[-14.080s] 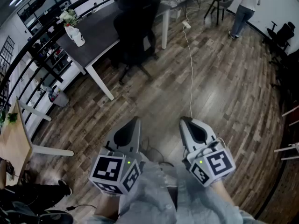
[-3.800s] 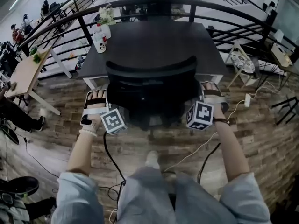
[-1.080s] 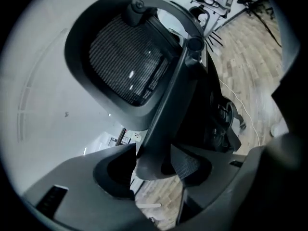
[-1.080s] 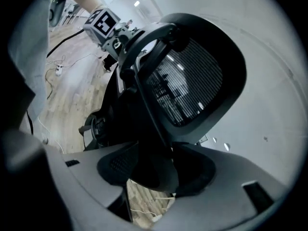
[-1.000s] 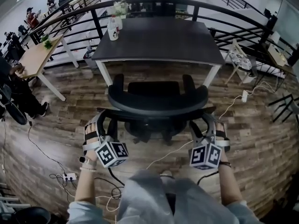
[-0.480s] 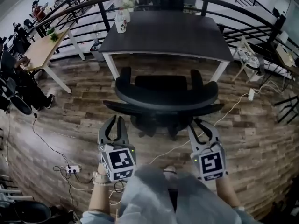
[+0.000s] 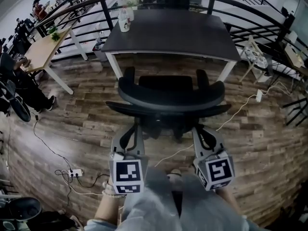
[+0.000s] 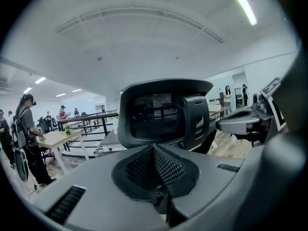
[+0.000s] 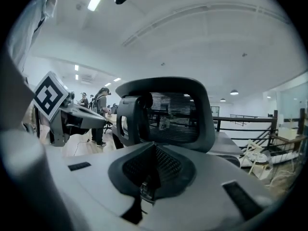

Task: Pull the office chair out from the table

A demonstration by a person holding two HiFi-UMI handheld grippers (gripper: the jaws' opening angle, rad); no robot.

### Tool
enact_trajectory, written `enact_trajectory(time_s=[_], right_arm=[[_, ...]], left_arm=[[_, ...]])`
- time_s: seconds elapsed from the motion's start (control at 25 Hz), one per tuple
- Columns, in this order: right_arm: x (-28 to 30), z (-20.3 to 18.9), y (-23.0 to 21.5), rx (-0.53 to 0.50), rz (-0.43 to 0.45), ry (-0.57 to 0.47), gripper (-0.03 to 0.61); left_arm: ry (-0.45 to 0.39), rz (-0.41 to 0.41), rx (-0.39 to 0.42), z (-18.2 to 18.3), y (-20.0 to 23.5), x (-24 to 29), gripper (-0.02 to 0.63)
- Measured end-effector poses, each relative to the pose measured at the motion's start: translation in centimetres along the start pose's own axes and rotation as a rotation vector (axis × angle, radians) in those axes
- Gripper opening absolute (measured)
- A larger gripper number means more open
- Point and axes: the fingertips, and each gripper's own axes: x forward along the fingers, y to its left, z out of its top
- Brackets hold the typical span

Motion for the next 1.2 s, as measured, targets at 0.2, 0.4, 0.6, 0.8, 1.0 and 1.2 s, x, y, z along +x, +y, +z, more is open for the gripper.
enact_trajectory(time_s=[0.2,0.4,0.6,0.8,1.0,1.2], right_arm=[[0.2,0.1,0.6,0.055,0.028,-0.015,0.005],[-0.1,-0.3,0.6,0.06,0.037,-0.001,0.005],[-0.2,-0.4,0.8,0.051,0.034,0.001,0.005],[-0.6,-0.5,0.9,0.042,0.03,0.005,0.005],[-0.6,-0.5,0.7,0.022,0.022,0.014,0.005],[-0.5,-0.3,0.7,0.002,0.025,-0.001,0.005]], left_arm=[[-0.034,-0.01,0.04,0.7,-1.2,-0.1,0.011],[-0.054,-0.036,0.118,1.4,-3.5,-0.2,0.009],[-0.044,-0.082,0.074,1.2,-4.5,-0.1,0.009],[-0.05,-0.096,0.073,1.0,-4.8,-0.1,0.01],[-0.024,-0.104,0.035,0.7,-4.7,0.1,0.009],[-0.019,-0.106,0.022,0.5,-4.6,0.3,0.009]])
